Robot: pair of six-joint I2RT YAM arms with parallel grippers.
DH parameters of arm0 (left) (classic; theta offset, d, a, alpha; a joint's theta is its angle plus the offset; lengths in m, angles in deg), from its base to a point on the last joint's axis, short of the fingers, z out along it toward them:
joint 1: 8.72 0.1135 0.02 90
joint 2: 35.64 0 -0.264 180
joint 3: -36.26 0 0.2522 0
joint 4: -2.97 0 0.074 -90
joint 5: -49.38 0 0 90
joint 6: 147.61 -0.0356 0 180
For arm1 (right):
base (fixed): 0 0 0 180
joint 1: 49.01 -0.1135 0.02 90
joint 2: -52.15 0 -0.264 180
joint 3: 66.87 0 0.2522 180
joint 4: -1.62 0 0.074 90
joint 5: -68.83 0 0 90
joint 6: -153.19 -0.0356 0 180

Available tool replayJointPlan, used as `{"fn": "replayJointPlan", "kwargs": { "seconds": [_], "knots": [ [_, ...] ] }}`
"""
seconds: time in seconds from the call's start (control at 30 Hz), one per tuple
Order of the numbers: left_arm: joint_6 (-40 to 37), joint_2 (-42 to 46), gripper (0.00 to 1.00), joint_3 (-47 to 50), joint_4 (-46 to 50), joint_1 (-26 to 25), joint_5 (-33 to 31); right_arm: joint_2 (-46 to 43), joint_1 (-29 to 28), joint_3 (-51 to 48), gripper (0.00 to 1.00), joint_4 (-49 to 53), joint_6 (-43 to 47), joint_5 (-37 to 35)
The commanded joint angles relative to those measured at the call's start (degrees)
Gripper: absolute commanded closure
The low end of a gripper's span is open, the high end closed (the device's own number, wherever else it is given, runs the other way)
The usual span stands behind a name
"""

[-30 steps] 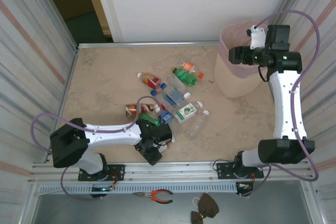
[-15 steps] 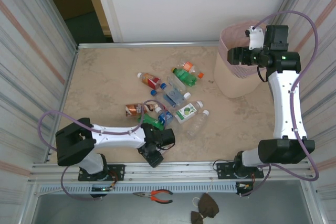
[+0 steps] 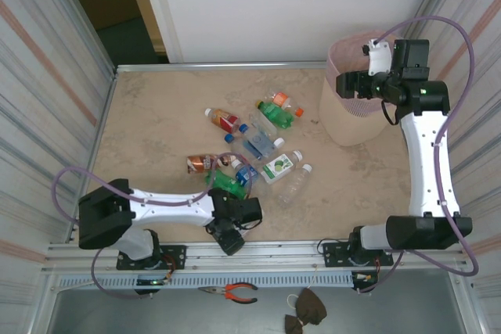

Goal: Put the plastic bottles in the bin

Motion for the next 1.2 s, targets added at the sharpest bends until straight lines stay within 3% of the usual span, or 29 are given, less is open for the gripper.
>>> {"fn": "replayJointPlan", "kwargs": {
  "seconds": [0.0, 0.23, 0.43, 0.77, 0.97, 1.17],
  "knots": [
    [-1.9, 4.9, 0.45, -2.8, 0.5, -0.3, -0.1, -3.1, -1.7, 0.3, 0.14, 0.4, -0.8, -0.3],
    [-4.5, 14.2, 0.46, -5.1, -5.6, -0.1, -1.5, -7.2, -5.4, -1.1, 0.14, -2.1, -3.6, 2.8],
    [-8.8, 21.0, 0.46, -5.9, -16.9, 3.8, 2.0, -13.6, -6.6, -7.7, 0.14, -12.0, -10.1, 12.9],
    [-15.4, 25.5, 0.47, -7.6, -37.9, 15.4, 19.1, -26.8, -8.1, -24.0, 0.13, -39.1, -24.6, 28.6],
    [-17.3, 24.5, 0.47, -11.9, -47.2, 19.6, 29.9, -30.5, -13.9, -27.0, 0.1, -45.1, -25.6, 33.1],
    [-17.2, 22.8, 0.47, -15.9, -51.5, 20.4, 36.6, -32.3, -20.4, -28.3, 0.06, -48.5, -25.3, 35.7]
  ]
}}
